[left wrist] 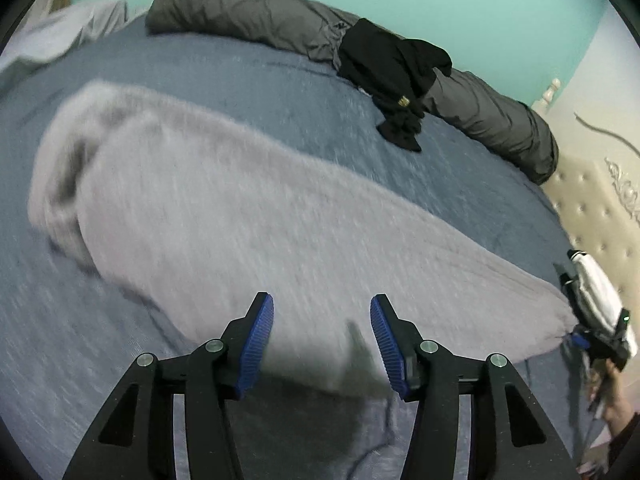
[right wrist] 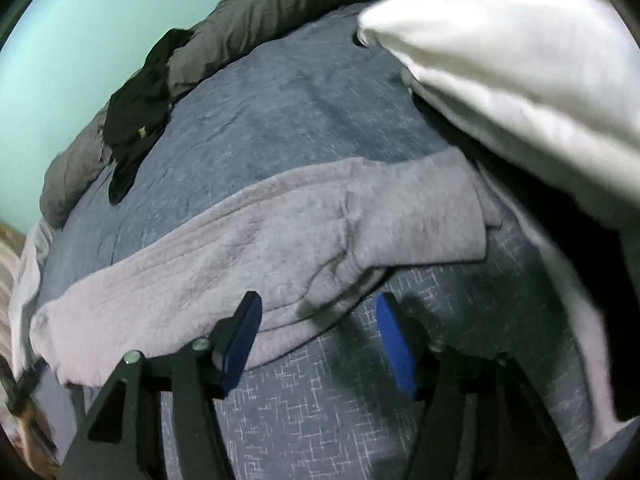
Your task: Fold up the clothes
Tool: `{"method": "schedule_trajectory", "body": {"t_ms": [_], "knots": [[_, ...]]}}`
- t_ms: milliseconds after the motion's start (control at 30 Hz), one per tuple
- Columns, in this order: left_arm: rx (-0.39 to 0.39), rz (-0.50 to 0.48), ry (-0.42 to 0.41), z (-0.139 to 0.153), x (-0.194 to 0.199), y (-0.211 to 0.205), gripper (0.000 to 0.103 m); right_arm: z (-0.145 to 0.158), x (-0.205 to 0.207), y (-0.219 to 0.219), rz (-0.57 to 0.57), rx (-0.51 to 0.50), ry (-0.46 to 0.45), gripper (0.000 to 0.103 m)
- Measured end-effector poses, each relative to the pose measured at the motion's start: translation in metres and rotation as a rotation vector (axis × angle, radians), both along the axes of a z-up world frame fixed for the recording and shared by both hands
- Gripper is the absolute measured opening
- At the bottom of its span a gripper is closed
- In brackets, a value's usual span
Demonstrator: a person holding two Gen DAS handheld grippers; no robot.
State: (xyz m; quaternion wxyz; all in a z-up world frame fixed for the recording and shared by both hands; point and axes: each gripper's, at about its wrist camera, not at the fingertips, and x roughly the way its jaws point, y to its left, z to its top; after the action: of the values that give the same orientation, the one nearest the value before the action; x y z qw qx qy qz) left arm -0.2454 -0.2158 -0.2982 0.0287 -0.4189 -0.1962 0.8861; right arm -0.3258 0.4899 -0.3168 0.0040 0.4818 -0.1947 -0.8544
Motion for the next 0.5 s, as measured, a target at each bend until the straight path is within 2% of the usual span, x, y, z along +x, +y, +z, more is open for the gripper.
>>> {"method": "schedule_trajectory", "body": {"t_ms": [333, 400, 467, 500], "knots": [[-0.01, -0.008, 0.036, -0.024, 0.02, 0.017, 0.055, -0.027, -0.022, 0.013, -0.107, -0.072, 0.011, 0.061], [-0.009, -0.007, 0.037, -0.027, 0.022, 0.017, 0.055, -0.029, -0.027, 0.015, -0.122, -0.085, 0.023, 0.046], [-0.01, -0.011, 0.033, -0.03, 0.024, 0.017, 0.055, -0.027, -0.032, 0.01, -0.1, -0.056, 0.023, 0.022], [-0.014, -0.015, 0.033, -0.03, 0.025, 0.018, 0.055, -0.024, -0.035, 0.006, -0.086, -0.028, 0.024, 0.018]]}}
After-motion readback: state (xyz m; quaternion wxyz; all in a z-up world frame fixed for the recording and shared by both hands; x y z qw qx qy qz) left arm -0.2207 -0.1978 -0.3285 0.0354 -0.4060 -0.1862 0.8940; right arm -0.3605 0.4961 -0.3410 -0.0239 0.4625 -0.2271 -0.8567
